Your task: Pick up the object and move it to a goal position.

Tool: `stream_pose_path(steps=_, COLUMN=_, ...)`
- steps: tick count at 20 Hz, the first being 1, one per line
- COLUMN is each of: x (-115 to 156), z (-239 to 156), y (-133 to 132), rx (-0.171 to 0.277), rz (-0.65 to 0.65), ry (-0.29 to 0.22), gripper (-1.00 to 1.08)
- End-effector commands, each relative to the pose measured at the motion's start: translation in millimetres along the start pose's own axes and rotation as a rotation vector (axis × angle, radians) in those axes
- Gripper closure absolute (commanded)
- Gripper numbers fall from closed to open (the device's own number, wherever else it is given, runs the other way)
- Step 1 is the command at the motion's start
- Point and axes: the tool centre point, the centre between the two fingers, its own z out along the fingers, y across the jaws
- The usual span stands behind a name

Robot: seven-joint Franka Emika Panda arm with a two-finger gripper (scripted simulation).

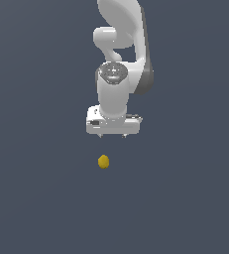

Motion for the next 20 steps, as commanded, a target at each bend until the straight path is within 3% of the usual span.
stream_pose_path(steps=1, x=0.0, z=0.0, y=0.0, rx=0.000, rz=0.000, ry=0.000, gripper=-0.92)
stream_pose_path(steps=10, x=9.6, z=-18.5, y=-28.4, rx=-0.009, rz=-0.061, ry=0.035, gripper=-0.92)
stream_pose_path(steps=20, x=12.2, z=-14.1, y=-25.0, rx=-0.005, rz=-0.029, ry=0.034, gripper=-0.92)
